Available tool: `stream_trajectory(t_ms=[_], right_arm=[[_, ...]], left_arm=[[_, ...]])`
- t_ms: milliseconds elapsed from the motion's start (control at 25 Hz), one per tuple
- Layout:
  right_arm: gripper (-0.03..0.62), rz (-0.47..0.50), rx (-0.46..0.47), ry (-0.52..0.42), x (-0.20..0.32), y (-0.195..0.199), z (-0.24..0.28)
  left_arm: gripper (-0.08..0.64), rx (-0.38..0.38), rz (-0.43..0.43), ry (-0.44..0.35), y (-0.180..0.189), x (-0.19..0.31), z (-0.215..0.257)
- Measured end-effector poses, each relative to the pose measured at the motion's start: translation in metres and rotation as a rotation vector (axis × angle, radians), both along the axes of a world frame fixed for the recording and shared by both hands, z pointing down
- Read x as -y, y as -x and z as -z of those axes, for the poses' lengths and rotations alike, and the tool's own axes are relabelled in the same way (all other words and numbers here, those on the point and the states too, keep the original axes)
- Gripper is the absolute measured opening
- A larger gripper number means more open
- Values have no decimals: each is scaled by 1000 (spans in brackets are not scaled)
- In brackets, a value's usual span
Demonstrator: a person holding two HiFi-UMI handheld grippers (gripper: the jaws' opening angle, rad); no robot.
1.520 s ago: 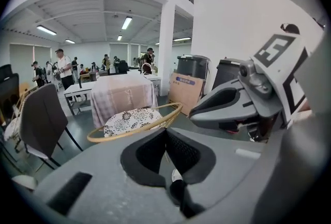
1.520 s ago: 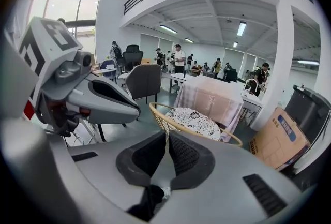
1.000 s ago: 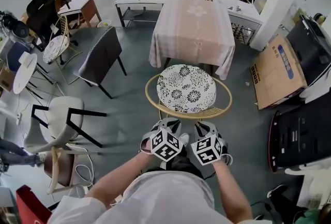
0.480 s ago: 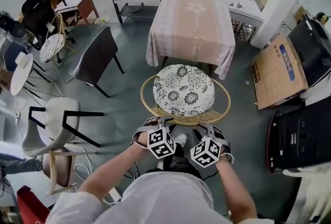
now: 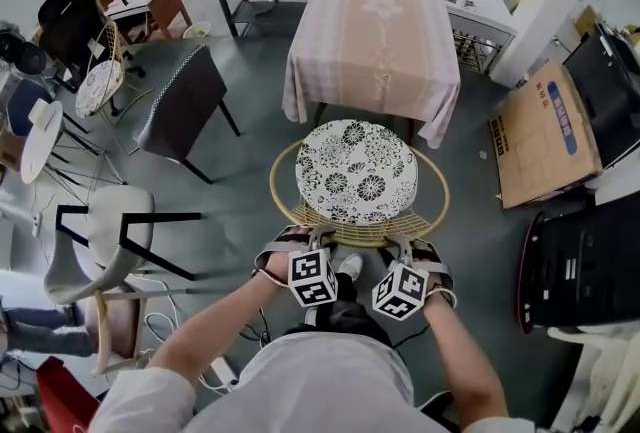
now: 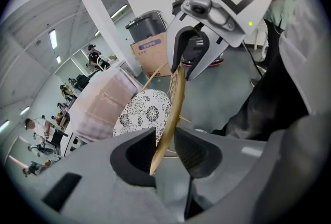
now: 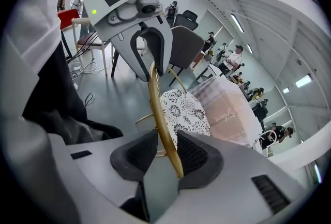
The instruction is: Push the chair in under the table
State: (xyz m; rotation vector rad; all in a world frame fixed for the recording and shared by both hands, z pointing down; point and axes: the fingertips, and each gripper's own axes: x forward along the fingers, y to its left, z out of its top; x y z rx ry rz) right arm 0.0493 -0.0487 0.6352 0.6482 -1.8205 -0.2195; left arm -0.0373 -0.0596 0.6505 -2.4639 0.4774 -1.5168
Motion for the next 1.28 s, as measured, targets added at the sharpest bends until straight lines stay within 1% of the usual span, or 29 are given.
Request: stream_trajectory(t_ms=[160, 280, 400, 720, 1280], right_arm=[[94, 33, 1, 20, 1, 2, -5], [92, 24, 6, 38, 2, 2, -5], [92, 11, 0, 34, 3, 1, -5], [94, -40, 8, 41, 28, 3, -4], [94, -35, 21, 67, 75, 1, -4]], left_arm=[[112, -11, -6, 52, -1, 1, -2], [112, -12, 1, 75, -1, 1, -3], [117, -8, 2, 96, -1, 2, -4], [117, 12, 22, 86, 2, 28, -5], [118, 34, 29, 75, -1, 78, -5]])
